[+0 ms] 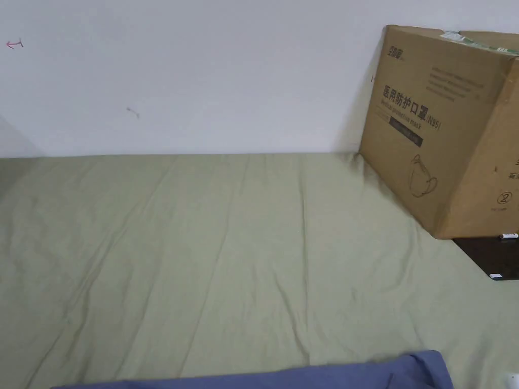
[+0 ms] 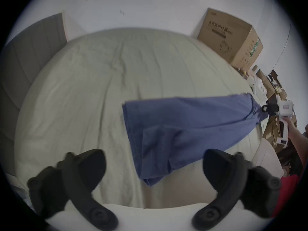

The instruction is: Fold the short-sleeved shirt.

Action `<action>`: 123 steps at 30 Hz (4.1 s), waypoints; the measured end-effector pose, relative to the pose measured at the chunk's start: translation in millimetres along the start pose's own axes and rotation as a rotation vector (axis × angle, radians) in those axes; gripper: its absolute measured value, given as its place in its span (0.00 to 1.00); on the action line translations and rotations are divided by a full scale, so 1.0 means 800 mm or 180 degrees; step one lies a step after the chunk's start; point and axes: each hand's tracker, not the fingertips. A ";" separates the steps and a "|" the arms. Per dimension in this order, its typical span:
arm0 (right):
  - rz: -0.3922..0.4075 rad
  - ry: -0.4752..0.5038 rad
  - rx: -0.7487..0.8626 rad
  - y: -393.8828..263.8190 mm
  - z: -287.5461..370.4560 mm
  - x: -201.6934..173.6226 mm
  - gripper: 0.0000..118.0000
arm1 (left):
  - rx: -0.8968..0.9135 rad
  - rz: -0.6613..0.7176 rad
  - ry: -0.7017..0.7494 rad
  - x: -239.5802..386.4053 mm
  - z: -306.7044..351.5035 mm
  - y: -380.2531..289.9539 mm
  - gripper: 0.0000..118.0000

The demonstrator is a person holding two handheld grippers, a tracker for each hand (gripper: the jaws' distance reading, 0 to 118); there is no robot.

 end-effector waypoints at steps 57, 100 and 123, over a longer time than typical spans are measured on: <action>0.0906 0.1199 0.1779 -0.011 0.183 -0.258 0.00 | -0.0223 0.2134 -0.2062 -0.112 -0.152 0.004 0.05; 0.0018 0.1305 0.1598 -0.035 0.156 -0.131 0.00 | -0.0079 -0.0006 -0.0529 0.189 -0.085 0.077 0.01; 0.0344 0.1221 0.1579 -0.031 0.157 -0.138 0.01 | -0.0237 0.1081 -0.2167 0.067 -0.063 0.074 0.10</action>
